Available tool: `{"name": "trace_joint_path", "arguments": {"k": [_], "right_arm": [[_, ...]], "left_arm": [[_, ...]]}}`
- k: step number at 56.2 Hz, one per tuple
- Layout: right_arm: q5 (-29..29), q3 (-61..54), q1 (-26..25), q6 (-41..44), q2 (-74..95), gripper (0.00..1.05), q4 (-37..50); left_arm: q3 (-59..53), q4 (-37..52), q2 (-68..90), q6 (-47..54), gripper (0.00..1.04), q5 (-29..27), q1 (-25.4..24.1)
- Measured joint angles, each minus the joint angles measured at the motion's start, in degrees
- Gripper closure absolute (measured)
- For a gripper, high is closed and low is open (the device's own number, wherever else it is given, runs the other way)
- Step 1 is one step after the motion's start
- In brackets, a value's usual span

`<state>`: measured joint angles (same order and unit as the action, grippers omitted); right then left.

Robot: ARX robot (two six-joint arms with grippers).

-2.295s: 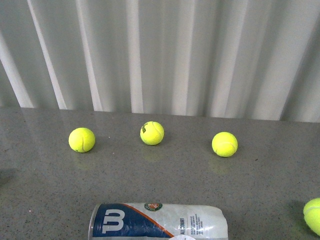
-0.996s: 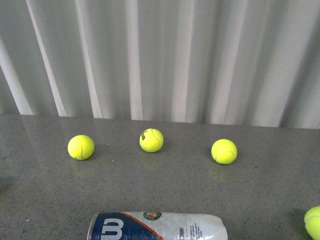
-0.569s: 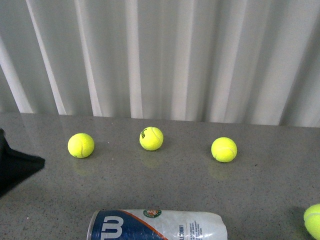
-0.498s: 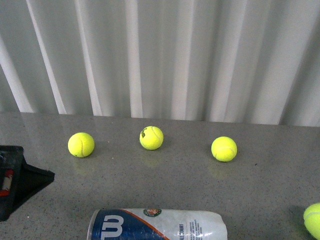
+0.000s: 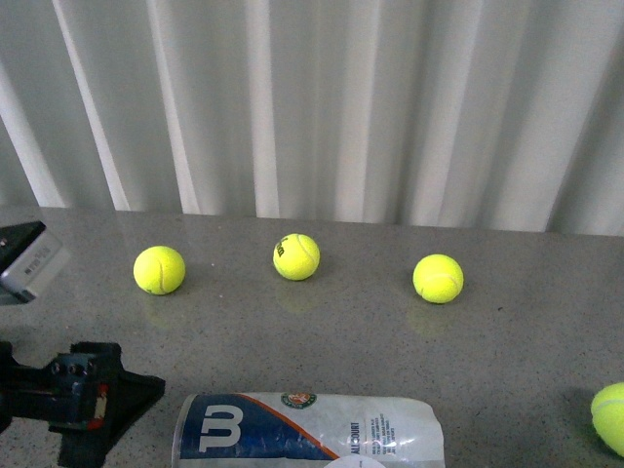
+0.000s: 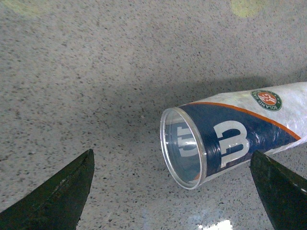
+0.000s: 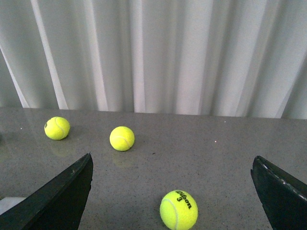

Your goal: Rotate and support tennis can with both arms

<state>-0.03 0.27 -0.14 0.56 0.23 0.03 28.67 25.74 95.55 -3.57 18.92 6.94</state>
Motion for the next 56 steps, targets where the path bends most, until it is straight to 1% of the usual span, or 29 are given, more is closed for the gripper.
{"name": "trace_joint_path", "arguments": {"k": [12, 18, 26, 35, 44, 48, 56], "right_arm": [[0.0, 0.0, 0.0, 0.0, 0.0, 0.07, 0.0], [0.0, 0.0, 0.0, 0.0, 0.0, 0.07, 0.0], [0.0, 0.0, 0.0, 0.0, 0.0, 0.07, 0.0], [0.0, 0.0, 0.0, 0.0, 0.0, 0.07, 0.0], [0.0, 0.0, 0.0, 0.0, 0.0, 0.07, 0.0], [0.0, 0.0, 0.0, 0.0, 0.0, 0.07, 0.0], [0.0, 0.0, 0.0, 0.0, 0.0, 0.07, 0.0]], "left_arm": [[-0.2, 7.6, 6.4, -3.7, 0.07, -3.3, 5.5], [-0.2, 9.2, 8.3, -6.1, 0.07, -3.5, 7.5], [-0.2, 11.0, 10.1, -9.8, 0.07, -3.1, 9.0], [-0.2, 15.0, 12.5, -15.6, 0.07, -2.9, 10.5], [-0.2, 19.6, 15.6, -20.7, 0.07, -4.1, 12.4], [-0.2, 21.4, 16.8, -23.3, 0.2, -4.5, 12.9], [-0.2, 23.3, 17.3, -26.8, 0.42, -5.0, 13.0]]}}
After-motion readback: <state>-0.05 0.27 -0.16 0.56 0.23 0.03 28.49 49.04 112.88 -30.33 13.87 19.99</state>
